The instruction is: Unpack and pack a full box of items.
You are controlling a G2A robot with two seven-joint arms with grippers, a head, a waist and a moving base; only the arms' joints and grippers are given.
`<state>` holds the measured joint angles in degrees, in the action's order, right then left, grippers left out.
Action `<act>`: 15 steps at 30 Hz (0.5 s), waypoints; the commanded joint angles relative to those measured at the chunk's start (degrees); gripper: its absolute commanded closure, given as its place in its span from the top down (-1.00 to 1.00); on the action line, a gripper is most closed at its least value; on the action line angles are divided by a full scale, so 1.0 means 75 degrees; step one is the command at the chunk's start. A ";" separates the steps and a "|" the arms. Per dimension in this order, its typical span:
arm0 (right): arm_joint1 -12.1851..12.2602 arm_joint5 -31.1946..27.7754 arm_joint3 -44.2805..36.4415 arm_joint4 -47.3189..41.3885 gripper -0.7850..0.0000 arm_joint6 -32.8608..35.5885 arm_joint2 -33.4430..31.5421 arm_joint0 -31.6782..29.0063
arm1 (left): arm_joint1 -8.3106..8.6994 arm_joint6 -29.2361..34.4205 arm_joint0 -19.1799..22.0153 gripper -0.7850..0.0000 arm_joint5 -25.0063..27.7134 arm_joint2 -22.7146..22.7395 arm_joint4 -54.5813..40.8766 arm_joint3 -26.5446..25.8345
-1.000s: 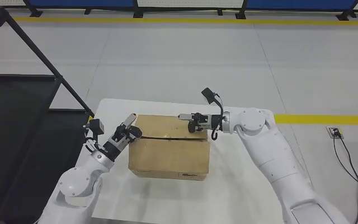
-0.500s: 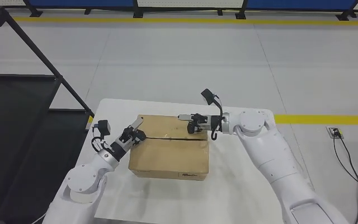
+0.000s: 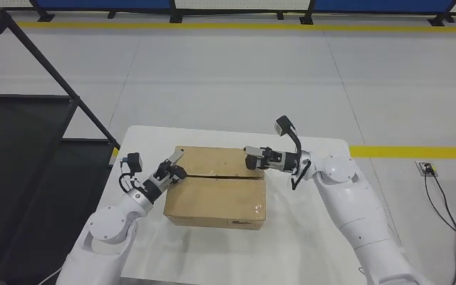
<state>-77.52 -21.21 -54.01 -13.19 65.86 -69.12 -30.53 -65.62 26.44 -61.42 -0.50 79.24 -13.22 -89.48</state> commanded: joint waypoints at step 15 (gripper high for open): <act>0.0639 0.0305 -0.3668 0.1201 1.00 -0.1701 -0.1997 -0.3538 | -0.0021 0.0031 -0.0069 1.00 0.0050 0.0045 -0.0149 -0.0020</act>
<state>-72.72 -18.21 -81.75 -3.63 51.31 -84.21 -57.55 -65.75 26.73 -61.88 -0.09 79.52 -14.15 -89.64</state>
